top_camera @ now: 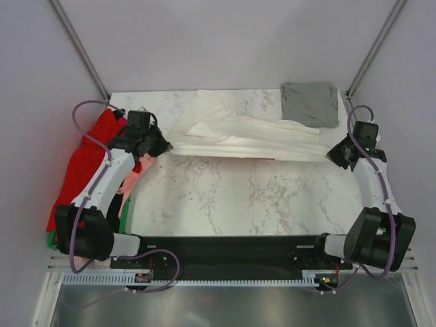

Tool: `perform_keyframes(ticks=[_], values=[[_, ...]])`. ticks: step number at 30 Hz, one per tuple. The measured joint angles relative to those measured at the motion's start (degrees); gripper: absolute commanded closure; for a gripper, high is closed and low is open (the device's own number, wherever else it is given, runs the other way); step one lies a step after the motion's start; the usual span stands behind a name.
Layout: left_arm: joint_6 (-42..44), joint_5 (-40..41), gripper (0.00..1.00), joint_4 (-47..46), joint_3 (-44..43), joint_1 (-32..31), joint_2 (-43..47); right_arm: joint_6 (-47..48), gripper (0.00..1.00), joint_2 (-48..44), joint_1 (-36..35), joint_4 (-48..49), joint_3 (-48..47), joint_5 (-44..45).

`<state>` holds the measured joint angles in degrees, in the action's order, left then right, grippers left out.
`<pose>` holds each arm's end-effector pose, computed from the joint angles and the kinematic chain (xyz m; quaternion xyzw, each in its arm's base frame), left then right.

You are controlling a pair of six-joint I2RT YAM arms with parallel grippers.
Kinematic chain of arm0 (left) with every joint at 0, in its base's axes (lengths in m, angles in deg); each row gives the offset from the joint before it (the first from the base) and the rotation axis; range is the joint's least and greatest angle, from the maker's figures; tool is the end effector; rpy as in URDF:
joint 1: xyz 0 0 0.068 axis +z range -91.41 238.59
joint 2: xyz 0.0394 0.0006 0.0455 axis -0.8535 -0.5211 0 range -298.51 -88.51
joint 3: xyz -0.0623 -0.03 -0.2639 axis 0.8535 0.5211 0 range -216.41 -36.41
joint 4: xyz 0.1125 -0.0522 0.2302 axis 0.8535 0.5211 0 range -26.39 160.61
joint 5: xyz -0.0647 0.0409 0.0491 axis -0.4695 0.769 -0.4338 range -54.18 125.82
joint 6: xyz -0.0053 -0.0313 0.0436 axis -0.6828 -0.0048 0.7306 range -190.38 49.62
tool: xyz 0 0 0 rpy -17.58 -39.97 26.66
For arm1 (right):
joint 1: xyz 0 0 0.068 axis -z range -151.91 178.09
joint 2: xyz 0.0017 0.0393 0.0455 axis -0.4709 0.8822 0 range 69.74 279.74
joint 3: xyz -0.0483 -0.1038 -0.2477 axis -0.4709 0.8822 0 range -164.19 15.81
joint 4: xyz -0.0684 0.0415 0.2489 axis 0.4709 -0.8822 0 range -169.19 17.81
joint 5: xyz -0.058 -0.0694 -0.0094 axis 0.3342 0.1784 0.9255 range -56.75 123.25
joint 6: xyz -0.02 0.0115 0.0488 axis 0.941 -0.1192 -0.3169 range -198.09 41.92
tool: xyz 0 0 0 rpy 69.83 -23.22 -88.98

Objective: Fold and stack the t-shirts
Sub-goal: Fold the tshirt

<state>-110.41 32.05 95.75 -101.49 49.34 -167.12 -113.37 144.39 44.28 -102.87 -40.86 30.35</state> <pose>0.2925 -0.0500 0.2949 -0.2336 0.8957 -0.1849 0.3300 0.2637 -0.0747 0.2672 0.3981 0.8464 0.0818 0.3440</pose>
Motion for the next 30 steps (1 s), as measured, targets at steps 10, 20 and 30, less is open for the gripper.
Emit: perform_keyframes(ticks=[10, 20, 30], values=[[-3.8, -2.1, 0.93, 6.8, 25.3, 0.6, 12.4, -1.8, 1.0, -2.3, 5.5, -4.0, 19.3, -2.8], [-11.7, -4.1, 0.37, 10.3, 34.4, 0.6, 28.2, -2.8, 0.02, -12.6, 11.2, -7.6, 23.6, -4.7], [-14.7, -0.5, 0.07, 18.3, 22.1, 0.9, 34.6, -2.5, 0.02, -17.6, 11.3, -10.1, 16.4, -5.4]])
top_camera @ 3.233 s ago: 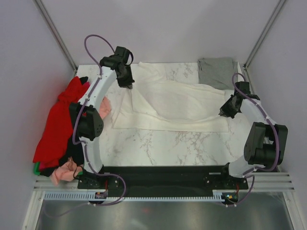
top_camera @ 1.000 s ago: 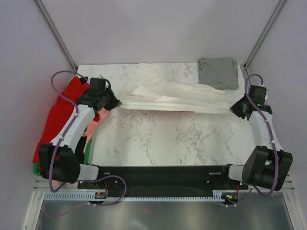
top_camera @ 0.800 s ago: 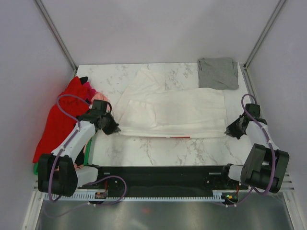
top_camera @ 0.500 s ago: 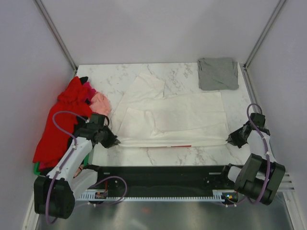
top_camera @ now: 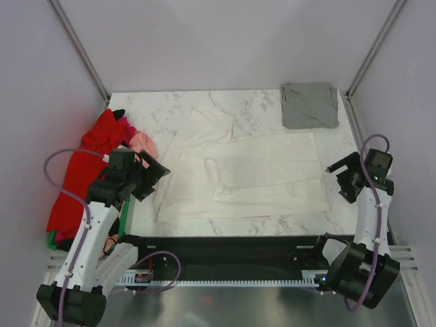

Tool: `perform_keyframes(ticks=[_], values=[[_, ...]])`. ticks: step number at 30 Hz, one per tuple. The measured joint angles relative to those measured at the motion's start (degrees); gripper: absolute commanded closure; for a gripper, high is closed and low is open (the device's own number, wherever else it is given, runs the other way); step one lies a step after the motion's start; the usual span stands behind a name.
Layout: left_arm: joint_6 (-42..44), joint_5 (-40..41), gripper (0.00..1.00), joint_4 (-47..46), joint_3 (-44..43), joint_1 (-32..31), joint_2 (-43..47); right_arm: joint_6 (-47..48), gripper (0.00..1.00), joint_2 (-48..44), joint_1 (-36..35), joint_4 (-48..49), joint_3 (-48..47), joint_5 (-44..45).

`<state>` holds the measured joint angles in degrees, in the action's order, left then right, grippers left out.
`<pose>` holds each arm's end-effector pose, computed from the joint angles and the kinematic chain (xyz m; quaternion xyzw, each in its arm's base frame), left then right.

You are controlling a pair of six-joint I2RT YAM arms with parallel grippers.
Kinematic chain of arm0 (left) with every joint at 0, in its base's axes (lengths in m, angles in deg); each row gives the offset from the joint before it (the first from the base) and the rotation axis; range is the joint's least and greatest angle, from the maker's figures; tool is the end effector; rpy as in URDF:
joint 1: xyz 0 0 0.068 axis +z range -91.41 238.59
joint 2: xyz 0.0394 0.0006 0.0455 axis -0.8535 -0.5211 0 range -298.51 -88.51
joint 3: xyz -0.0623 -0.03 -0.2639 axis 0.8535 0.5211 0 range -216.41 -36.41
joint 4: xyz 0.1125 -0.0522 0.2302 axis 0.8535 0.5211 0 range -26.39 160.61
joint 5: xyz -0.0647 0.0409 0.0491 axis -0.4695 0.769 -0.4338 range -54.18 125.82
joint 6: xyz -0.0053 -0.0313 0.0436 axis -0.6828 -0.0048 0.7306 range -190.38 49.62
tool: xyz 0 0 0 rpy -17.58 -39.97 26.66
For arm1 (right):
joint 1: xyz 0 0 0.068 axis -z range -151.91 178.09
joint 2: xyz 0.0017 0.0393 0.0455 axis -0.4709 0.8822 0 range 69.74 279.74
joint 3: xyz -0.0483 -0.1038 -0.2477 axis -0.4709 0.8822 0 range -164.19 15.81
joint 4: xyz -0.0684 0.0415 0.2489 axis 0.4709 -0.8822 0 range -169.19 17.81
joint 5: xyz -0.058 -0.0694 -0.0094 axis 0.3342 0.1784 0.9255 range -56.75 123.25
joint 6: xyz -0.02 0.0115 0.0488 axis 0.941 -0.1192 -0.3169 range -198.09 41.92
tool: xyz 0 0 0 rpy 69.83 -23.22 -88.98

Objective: Fold and stack the t-shirts
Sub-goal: Fold the tshirt

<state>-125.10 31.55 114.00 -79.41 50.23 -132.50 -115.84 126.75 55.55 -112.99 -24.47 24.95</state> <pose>0.1426 -0.0236 0.2670 -0.3599 0.8718 -0.2028 0.2632 0.1681 -0.0816 0.2297 0.4990 0.8176 0.0942 0.2715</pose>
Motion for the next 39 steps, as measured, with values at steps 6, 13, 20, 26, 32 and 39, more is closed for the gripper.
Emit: perform_keyframes(ticks=[6, 13, 20, 26, 32, 39], values=[[6.3, 2.7, 0.13, -8.0, -22.6, 0.0, -24.7, 1.2, 0.09, 9.3, -7.6, 3.9, -14.1, 0.1], [16.6, 4.8, 0.14, -16.1, -46.6, 0.3, -54.8, 5.7, 0.23, 35.0, -14.2, 9.1, -33.7, 2.8], [22.4, 0.6, 0.14, -20.6, -72.2, 0.9, -83.3, 8.8, 0.34, 54.2, -17.1, 10.0, -45.8, 6.0], [23.9, -4.5, 0.14, -20.6, -84.5, 1.9, -97.7, 11.4, 0.36, 61.2, -18.4, 11.2, -52.0, 9.7], [23.9, -7.9, 0.13, -21.0, -86.1, 2.5, -101.3, 13.2, 0.39, 64.6, -18.6, 14.3, -52.1, 11.1], [23.9, -9.9, 0.13, -24.5, -88.7, 2.6, -104.6, 14.4, 0.46, 66.7, -19.8, 16.8, -52.1, 11.8]])
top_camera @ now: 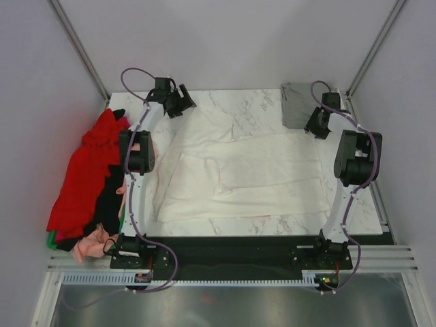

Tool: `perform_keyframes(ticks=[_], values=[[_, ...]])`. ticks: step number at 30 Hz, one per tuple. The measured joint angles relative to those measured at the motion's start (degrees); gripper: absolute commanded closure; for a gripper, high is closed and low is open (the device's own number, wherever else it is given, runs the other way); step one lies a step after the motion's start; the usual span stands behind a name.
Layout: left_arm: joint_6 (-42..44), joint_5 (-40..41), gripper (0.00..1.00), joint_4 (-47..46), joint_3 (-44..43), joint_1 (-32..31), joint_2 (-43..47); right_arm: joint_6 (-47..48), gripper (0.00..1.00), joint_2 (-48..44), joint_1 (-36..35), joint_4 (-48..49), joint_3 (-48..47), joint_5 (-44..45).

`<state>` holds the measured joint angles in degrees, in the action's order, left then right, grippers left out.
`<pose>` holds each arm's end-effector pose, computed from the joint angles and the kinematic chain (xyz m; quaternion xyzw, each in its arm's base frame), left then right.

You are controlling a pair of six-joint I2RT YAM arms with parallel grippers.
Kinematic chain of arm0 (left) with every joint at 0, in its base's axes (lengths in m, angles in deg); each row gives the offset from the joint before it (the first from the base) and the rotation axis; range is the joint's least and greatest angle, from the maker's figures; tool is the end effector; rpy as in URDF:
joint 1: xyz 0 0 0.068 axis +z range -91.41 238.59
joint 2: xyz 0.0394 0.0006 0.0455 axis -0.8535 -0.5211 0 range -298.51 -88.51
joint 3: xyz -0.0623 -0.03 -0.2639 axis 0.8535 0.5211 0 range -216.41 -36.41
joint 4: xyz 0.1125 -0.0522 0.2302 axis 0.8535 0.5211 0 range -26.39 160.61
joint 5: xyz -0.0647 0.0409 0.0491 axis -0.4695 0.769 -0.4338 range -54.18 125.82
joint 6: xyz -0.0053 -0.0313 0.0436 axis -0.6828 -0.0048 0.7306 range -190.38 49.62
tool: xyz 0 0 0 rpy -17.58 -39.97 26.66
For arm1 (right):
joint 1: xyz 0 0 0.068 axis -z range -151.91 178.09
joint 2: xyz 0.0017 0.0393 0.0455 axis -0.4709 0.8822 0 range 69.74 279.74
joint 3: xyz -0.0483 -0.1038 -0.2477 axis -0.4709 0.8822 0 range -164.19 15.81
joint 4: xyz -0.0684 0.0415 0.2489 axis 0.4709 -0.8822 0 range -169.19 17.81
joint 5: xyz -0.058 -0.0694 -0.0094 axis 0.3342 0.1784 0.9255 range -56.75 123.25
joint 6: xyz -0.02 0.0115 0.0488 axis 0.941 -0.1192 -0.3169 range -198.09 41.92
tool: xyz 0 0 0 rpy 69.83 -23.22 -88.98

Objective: Fold and stack the t-shirts
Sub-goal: Fold the tshirt

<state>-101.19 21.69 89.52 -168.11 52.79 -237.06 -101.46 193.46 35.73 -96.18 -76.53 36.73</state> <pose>0.5730 -0.0669 0.1640 -0.1487 0.8984 -0.2319 0.3421 0.4648 -0.0645 0.1665 0.2638 0.9171 0.0120 0.2986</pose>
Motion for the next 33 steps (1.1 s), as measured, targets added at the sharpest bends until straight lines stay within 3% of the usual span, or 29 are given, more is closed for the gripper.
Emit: perform_keyframes(ticks=[12, 26, 29, 30, 32, 33], values=[[-6.2, -5.5, 0.23, -9.9, -2.7, 0.0, -4.7, 1.0, 0.57, 0.0, -1.4, 0.7, 0.2, 0.2], [-10.1, -8.5, 0.37, -14.3, -3.0, -1.0, -6.6, 2.2, 0.69, 0.0, -1.4, 0.9, 0.3, 2.8], [-10.4, -8.5, 0.48, -14.0, -3.0, -1.3, -6.6, 2.6, 0.74, 0.0, -1.4, 0.9, 0.3, 3.0], [-10.5, -8.5, 0.58, -14.1, -3.0, -1.5, -6.8, 2.6, 0.76, 0.0, -1.4, 0.9, 0.3, 3.1], [-10.8, -8.4, 0.65, -13.9, -3.0, -1.6, -7.2, 2.7, 0.81, 0.0, -1.4, 0.9, 0.3, 3.0], [-10.9, -8.5, 0.77, -14.0, -3.0, -1.7, -7.5, 2.8, 0.83, 0.0, -1.4, 0.9, 0.3, 3.0]])
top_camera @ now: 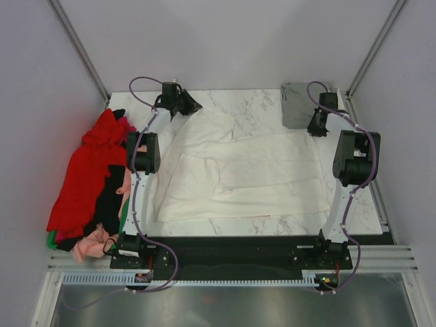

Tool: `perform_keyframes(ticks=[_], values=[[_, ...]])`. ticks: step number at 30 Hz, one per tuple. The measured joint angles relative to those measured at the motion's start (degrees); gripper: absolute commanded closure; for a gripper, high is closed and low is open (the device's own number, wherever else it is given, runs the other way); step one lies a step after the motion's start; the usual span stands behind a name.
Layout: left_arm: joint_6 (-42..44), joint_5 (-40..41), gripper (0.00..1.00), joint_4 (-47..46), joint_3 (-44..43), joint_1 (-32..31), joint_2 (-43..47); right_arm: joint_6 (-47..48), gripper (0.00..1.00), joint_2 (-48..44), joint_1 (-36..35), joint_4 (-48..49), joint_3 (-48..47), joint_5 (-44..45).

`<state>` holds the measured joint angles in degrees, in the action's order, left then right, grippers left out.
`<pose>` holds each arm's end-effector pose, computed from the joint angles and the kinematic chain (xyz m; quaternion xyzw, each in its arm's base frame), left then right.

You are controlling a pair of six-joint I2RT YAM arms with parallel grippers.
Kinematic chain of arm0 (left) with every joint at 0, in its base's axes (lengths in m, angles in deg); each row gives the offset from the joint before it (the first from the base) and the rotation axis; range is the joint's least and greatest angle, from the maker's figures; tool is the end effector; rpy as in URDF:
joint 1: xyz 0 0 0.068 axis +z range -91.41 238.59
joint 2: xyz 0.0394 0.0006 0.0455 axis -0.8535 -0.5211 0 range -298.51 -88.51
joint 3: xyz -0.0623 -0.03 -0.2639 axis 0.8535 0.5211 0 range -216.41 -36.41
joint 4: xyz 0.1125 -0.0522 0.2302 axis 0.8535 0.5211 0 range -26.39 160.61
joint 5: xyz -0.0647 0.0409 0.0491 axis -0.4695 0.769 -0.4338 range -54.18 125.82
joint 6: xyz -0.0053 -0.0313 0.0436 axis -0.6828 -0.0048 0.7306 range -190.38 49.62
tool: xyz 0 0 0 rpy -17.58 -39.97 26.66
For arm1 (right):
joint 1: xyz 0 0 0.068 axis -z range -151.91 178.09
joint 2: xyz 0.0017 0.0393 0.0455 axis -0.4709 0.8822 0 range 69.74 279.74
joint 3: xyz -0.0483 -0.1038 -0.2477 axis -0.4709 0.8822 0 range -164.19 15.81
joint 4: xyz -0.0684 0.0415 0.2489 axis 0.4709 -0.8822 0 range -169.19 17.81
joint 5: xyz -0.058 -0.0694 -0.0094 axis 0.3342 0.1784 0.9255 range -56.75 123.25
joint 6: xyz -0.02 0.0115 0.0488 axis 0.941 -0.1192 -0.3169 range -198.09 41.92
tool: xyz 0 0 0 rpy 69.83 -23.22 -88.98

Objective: Fold and stack the t-shirts
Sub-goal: Fold the tshirt

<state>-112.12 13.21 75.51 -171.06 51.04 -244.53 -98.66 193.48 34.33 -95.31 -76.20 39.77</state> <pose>0.5937 -0.0925 0.1288 -0.1646 0.8521 -0.3511 0.3515 0.4664 -0.0551 0.1657 0.2374 0.9219 -0.0162 0.3058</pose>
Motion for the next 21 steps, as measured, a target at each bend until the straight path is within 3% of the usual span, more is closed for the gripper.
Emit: perform_keyframes(ticks=[4, 14, 21], values=[[-0.3, 0.2, 0.97, 0.7, 0.0, -0.3, -0.4, 0.4, 1.0, 0.0, 0.0, 0.0, 0.0, 0.0], [-0.4, 0.0, 0.98, 2.5, 0.3, -0.3, 0.8, 0.7, 1.0, 0.0, 0.0, -0.4, -0.3, -0.5], [2.0, 0.1, 0.98, 4.4, 16.7, -0.1, 16.9, 0.7, 1.0, -3.2, -0.1, -0.8, 1.4, -1.7]])
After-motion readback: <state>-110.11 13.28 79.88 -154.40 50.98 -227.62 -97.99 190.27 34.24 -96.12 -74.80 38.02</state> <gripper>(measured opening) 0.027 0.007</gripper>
